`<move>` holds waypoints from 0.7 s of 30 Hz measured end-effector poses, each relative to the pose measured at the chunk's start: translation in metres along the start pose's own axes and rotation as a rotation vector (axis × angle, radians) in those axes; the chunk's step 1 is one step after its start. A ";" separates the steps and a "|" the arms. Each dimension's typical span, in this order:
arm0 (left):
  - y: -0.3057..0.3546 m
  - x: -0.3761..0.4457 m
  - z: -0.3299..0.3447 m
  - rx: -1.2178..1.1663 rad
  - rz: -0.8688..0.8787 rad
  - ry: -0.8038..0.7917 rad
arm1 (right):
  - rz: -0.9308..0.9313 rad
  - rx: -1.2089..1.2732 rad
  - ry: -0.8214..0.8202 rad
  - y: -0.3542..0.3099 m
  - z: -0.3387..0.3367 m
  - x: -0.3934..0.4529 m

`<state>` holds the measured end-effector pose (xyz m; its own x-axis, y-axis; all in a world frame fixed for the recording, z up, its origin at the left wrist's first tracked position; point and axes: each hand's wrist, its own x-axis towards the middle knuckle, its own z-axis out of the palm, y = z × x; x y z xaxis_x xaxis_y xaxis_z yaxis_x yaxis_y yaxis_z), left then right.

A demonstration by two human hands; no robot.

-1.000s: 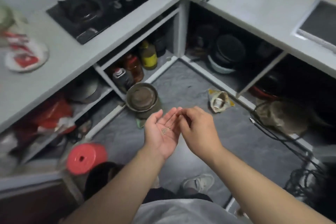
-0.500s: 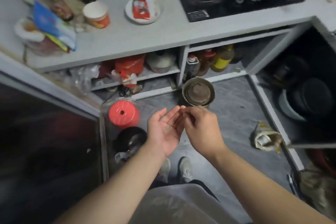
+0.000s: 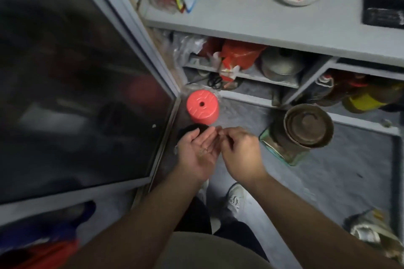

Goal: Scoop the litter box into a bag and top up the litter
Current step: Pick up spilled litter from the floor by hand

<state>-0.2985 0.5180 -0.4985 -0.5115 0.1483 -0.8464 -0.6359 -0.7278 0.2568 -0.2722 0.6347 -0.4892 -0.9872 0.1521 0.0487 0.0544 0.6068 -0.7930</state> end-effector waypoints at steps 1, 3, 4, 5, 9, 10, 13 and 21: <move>0.006 0.003 -0.007 -0.015 0.012 0.009 | -0.014 0.000 -0.017 -0.002 0.010 0.003; 0.020 0.011 -0.021 -0.043 0.027 0.027 | -0.025 0.010 -0.043 -0.006 0.030 0.010; 0.027 0.015 -0.028 -0.053 0.028 0.037 | -0.020 0.014 -0.060 -0.007 0.040 0.013; 0.034 0.020 -0.035 -0.064 0.028 0.046 | -0.009 0.010 -0.082 -0.008 0.051 0.016; 0.066 0.047 -0.065 -0.094 0.000 0.095 | 0.060 0.003 -0.175 -0.010 0.100 0.027; 0.074 0.054 -0.073 -0.103 -0.011 0.103 | 0.074 -0.001 -0.182 -0.011 0.112 0.029; 0.095 0.074 -0.092 -0.121 -0.050 0.112 | 0.103 -0.022 -0.187 -0.012 0.145 0.035; 0.111 0.134 -0.130 -0.153 -0.111 0.101 | 0.210 -0.027 -0.206 0.022 0.209 0.043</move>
<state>-0.3624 0.3704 -0.6441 -0.3777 0.1711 -0.9100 -0.5859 -0.8052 0.0918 -0.3454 0.4913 -0.6315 -0.9633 0.1171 -0.2415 0.2624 0.5996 -0.7560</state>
